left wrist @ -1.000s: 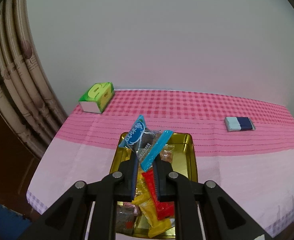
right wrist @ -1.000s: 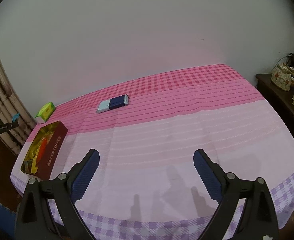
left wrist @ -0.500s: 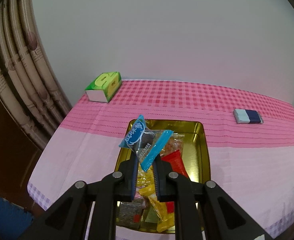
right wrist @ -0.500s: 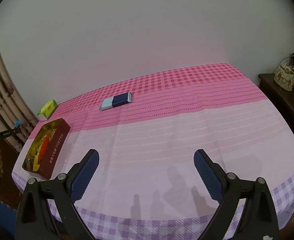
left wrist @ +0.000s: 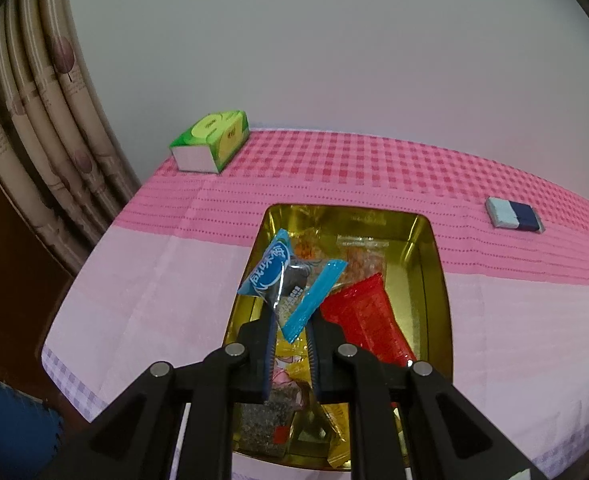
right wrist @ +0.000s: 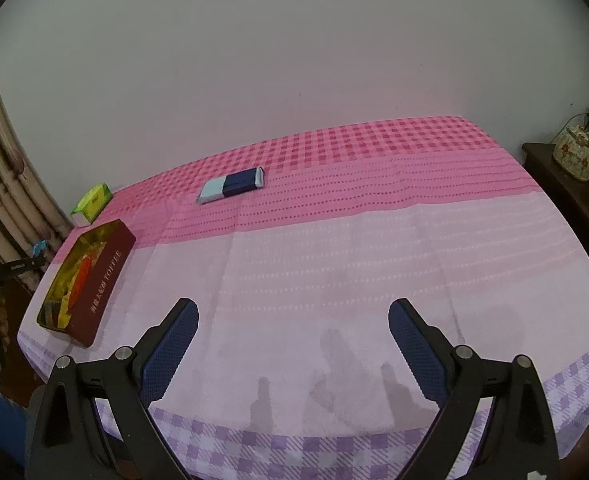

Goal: Organize snacks
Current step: 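Carry the blue candy over the tin with the left gripper, then lower the blue candy into the tin and open the left gripper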

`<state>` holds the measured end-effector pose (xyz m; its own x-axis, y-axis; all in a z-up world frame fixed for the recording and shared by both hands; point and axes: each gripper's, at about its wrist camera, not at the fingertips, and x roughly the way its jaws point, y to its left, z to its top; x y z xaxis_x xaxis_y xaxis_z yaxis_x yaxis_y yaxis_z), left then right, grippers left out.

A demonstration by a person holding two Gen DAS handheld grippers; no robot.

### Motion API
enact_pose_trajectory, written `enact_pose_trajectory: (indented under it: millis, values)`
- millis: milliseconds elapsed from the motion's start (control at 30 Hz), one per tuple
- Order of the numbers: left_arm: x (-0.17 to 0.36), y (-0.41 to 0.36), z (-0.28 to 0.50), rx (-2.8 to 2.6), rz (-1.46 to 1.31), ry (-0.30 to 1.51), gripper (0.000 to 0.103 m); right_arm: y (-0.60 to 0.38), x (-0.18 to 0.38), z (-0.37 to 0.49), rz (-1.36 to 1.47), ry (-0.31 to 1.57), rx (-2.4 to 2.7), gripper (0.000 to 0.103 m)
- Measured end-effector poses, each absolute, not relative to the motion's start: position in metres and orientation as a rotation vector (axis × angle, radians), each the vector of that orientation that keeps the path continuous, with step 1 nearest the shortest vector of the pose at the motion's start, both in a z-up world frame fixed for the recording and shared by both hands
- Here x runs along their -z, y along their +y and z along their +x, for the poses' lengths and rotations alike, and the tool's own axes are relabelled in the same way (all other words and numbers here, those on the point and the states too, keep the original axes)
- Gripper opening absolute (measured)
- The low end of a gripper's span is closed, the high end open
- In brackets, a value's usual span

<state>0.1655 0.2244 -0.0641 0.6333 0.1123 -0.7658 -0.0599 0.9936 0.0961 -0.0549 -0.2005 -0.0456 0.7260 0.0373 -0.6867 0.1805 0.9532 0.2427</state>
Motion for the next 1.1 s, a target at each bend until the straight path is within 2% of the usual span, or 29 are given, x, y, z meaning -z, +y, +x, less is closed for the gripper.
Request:
enact_pose_trajectory:
  millis: [567,633,733,767,900,1033,1100]
  values:
    - [0.106,0.224,0.179,-0.101,0.02,0.983,0.015,-0.198,0.05,-0.053,0.285,0.769,0.089,0.095]
    - [0.111,0.225,0.18,-0.115,0.019,0.991,0.021,-0.198,0.051,-0.053,0.284,0.773,0.089,0.095]
    - [0.114,0.232,0.178,-0.117,-0.04,0.991,0.041,-0.199,0.051,-0.052,0.288,0.773,0.09,0.095]
    - [0.114,0.233,0.176,-0.116,-0.052,0.981,0.044,-0.199,0.051,-0.052,0.289,0.774,0.091,0.095]
    - [0.106,0.234,0.17,-0.093,-0.06,0.938,0.045,-0.198,0.053,-0.052,0.284,0.782,0.089,0.095]
    - [0.096,0.232,0.163,-0.061,-0.049,0.897,0.053,-0.196,0.055,-0.051,0.276,0.787,0.088,0.095]
    - [0.091,0.232,0.159,-0.049,-0.041,0.876,0.053,-0.195,0.056,-0.051,0.275,0.791,0.088,0.095]
